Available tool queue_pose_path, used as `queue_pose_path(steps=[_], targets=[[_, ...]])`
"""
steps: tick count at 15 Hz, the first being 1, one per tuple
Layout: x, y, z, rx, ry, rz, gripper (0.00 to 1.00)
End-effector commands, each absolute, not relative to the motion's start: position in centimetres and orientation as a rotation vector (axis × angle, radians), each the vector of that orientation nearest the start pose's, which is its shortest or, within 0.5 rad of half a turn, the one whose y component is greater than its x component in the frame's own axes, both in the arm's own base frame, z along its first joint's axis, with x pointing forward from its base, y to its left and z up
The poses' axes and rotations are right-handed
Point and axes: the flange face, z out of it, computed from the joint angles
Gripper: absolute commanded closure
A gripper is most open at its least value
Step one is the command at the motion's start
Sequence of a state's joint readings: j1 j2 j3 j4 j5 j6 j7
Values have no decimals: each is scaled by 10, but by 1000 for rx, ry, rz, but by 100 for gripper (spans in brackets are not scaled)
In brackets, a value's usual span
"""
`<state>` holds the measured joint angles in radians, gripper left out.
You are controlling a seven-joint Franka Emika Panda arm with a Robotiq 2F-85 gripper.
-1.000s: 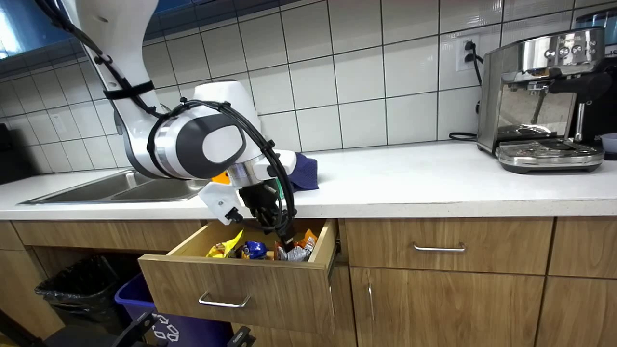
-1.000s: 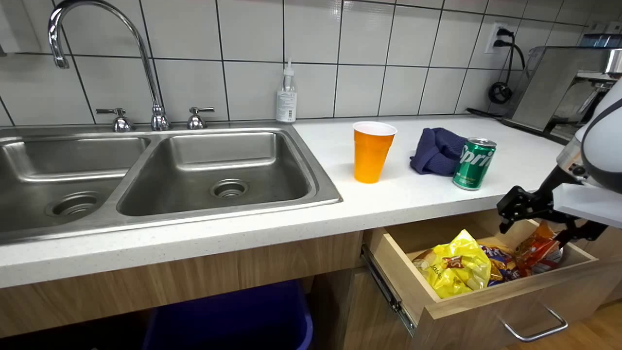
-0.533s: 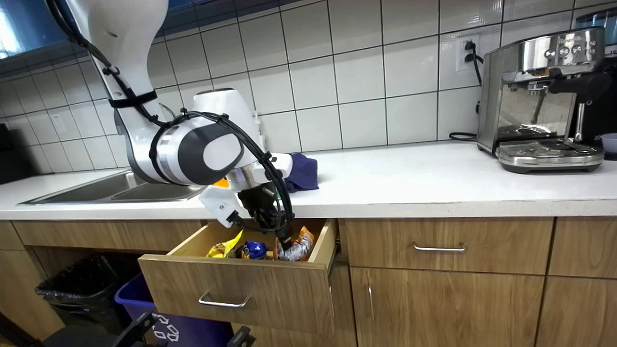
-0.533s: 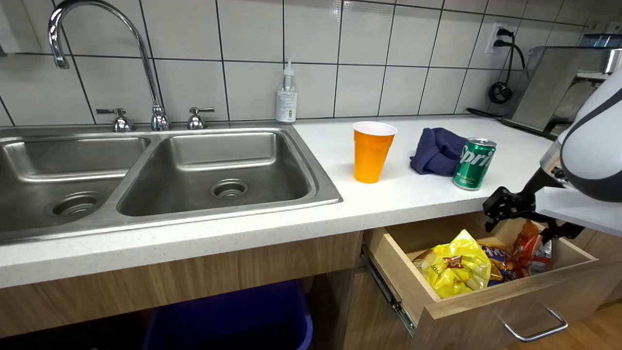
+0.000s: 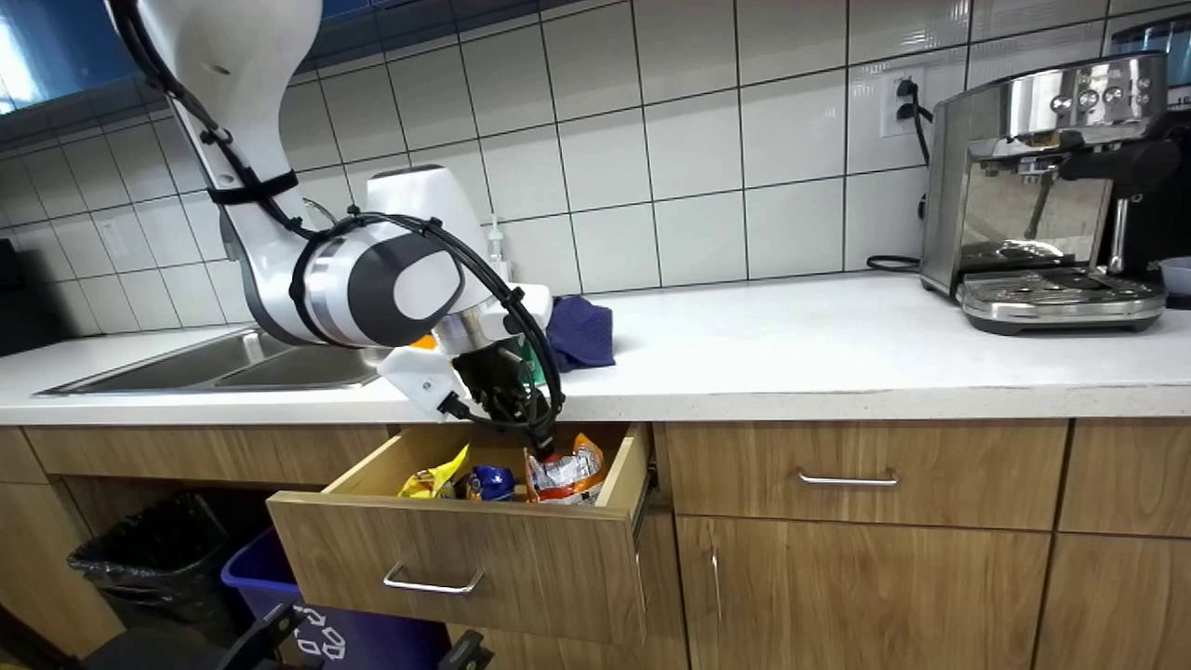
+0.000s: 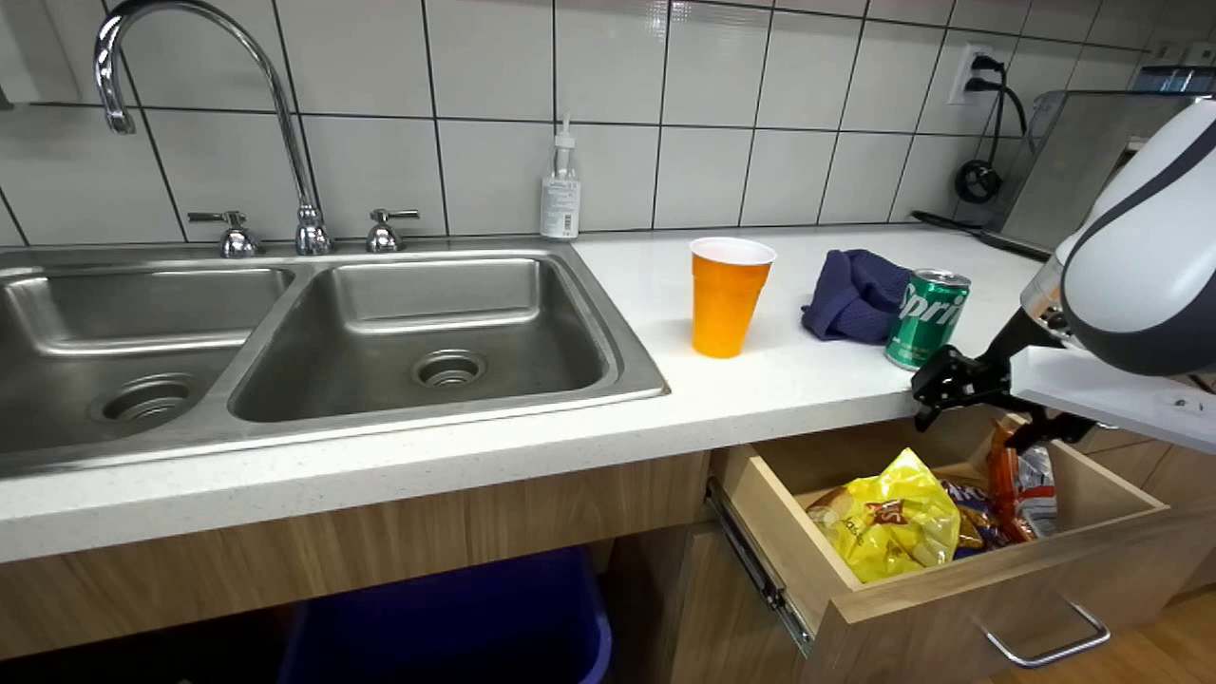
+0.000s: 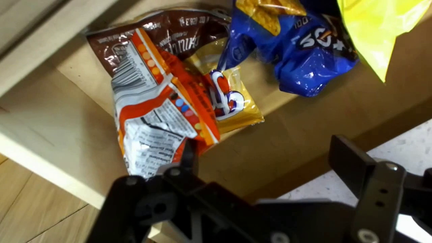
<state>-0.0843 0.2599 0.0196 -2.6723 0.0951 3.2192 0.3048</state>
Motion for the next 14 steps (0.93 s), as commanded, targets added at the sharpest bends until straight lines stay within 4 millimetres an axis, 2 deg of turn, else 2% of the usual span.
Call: queue_pose_path(steps=[1, 5, 9, 14], targets=[[438, -34, 198, -2966, 660, -489, 0], [434, -33, 210, -2950, 653, -509, 0], [435, -32, 213, -2935, 654, -515, 0], [429, -28, 232, -2956, 640, -480, 0]])
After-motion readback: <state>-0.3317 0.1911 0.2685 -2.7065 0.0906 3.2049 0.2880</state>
